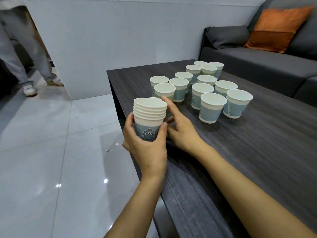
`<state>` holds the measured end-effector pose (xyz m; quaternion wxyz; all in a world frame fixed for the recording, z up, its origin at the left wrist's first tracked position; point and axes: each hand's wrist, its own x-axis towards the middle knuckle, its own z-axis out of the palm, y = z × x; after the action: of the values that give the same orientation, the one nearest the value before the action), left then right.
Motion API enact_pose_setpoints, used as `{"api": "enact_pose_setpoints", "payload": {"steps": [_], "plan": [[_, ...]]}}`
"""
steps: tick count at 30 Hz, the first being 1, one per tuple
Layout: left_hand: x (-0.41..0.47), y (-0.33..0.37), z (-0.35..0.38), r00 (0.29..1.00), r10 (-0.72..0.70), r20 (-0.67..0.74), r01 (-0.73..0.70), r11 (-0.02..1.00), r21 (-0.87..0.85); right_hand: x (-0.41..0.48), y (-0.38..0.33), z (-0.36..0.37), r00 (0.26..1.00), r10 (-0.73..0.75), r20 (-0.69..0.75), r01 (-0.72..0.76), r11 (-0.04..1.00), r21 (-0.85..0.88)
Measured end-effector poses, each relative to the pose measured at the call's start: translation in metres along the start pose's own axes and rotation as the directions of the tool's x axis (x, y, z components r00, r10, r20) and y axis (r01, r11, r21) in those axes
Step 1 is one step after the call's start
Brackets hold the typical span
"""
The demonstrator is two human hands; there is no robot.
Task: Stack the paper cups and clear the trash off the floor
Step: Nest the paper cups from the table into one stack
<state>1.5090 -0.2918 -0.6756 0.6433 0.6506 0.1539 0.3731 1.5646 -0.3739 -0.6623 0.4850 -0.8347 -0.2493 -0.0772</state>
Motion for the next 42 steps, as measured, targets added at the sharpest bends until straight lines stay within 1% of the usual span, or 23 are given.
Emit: {"api": "enact_pose_setpoints", "payload": {"steps": [1,3,5,6,7,8,10,11,13,14,16,20,23,25,26,28,29,30,33,36,38,40,42], "plan": [[0.0,0.0,0.001,1.0,-0.008,0.01,0.007,1.0,0.004,0.001,-0.001,0.001,1.0,0.002,0.002,-0.002,1.0,-0.013],[0.0,-0.001,0.001,1.0,-0.004,0.03,0.003,1.0,0.021,0.002,-0.002,0.001,0.995,-0.052,-0.083,0.048,0.998,-0.05],[0.001,-0.002,0.002,0.999,-0.002,0.046,0.0,1.0,0.03,0.004,-0.002,-0.002,0.963,-0.15,-0.223,0.117,0.981,-0.158],[0.001,-0.003,0.002,0.999,-0.006,0.049,0.004,0.999,0.033,0.003,-0.001,-0.004,0.935,-0.167,-0.313,0.102,0.972,-0.213],[0.001,-0.003,0.003,0.999,-0.012,0.052,0.011,0.999,0.035,0.003,-0.001,-0.007,0.902,-0.15,-0.405,0.063,0.973,-0.221],[0.001,-0.003,0.003,0.998,-0.015,0.061,0.013,0.999,0.037,0.002,-0.001,-0.013,0.865,-0.104,-0.491,0.017,0.984,-0.179],[0.001,-0.001,0.005,0.993,-0.004,0.114,-0.002,0.999,0.052,0.001,-0.005,-0.029,0.798,0.023,-0.603,-0.022,1.0,0.01],[0.001,-0.001,0.007,0.987,0.007,0.159,-0.019,0.997,0.074,-0.001,-0.009,-0.038,0.773,0.072,-0.63,-0.007,0.994,0.106],[0.003,-0.001,0.013,0.962,-0.003,0.271,-0.034,0.991,0.128,-0.006,-0.02,-0.058,0.739,0.109,-0.665,0.028,0.981,0.191],[0.002,-0.001,0.018,0.947,-0.019,0.321,-0.025,0.991,0.132,-0.008,-0.023,-0.068,0.739,0.107,-0.665,0.041,0.978,0.203],[-0.001,0.002,0.03,0.922,-0.041,0.385,-0.006,0.993,0.121,-0.014,-0.028,-0.081,0.772,0.103,-0.628,0.032,0.979,0.199],[-0.017,0.018,0.06,0.875,-0.013,0.483,-0.065,0.987,0.145,-0.029,-0.023,-0.094,0.85,0.101,-0.517,-0.086,0.995,0.053],[-0.026,0.02,0.078,0.85,0.009,0.527,-0.113,0.979,0.167,-0.04,-0.015,-0.096,0.883,0.08,-0.462,-0.109,0.993,-0.036],[-0.026,0.018,0.082,0.864,0.037,0.503,-0.14,0.976,0.168,-0.044,-0.01,-0.097,0.903,0.055,-0.426,-0.11,0.989,-0.104],[-0.025,0.017,0.082,0.88,0.057,0.472,-0.151,0.975,0.165,-0.045,-0.007,-0.099,0.899,0.009,-0.437,-0.073,0.989,-0.13],[-0.018,0.013,0.08,0.915,0.08,0.396,-0.158,0.973,0.169,-0.043,0.002,-0.104,0.847,-0.049,-0.53,-0.019,0.992,-0.121],[-0.015,0.011,0.079,0.924,0.073,0.375,-0.15,0.972,0.179,-0.041,0.008,-0.106,0.818,-0.044,-0.574,-0.029,0.993,-0.116],[-0.013,0.009,0.078,0.926,0.057,0.373,-0.138,0.971,0.194,-0.039,0.014,-0.106,0.807,-0.021,-0.59,-0.063,0.99,-0.122],[-0.012,0.006,0.078,0.908,0.042,0.417,-0.152,0.96,0.234,-0.035,0.036,-0.095,0.866,0.058,-0.497,-0.177,0.964,-0.196],[-0.013,0.006,0.079,0.893,0.057,0.446,-0.179,0.955,0.236,-0.033,0.052,-0.088,0.911,0.058,-0.407,-0.188,0.939,-0.288],[-0.014,0.005,0.08,0.868,0.083,0.49,-0.224,0.945,0.237,-0.031,0.055,-0.09,0.911,0.067,-0.406,-0.214,0.921,-0.327],[-0.014,0.003,0.08,0.849,0.091,0.521,-0.241,0.944,0.227,-0.03,0.056,-0.091,0.898,0.031,-0.438,-0.213,0.903,-0.373],[-0.014,0.003,0.08,0.847,0.106,0.522,-0.246,0.947,0.207,-0.03,0.056,-0.091,0.857,-0.003,-0.516,-0.209,0.912,-0.353]]}}
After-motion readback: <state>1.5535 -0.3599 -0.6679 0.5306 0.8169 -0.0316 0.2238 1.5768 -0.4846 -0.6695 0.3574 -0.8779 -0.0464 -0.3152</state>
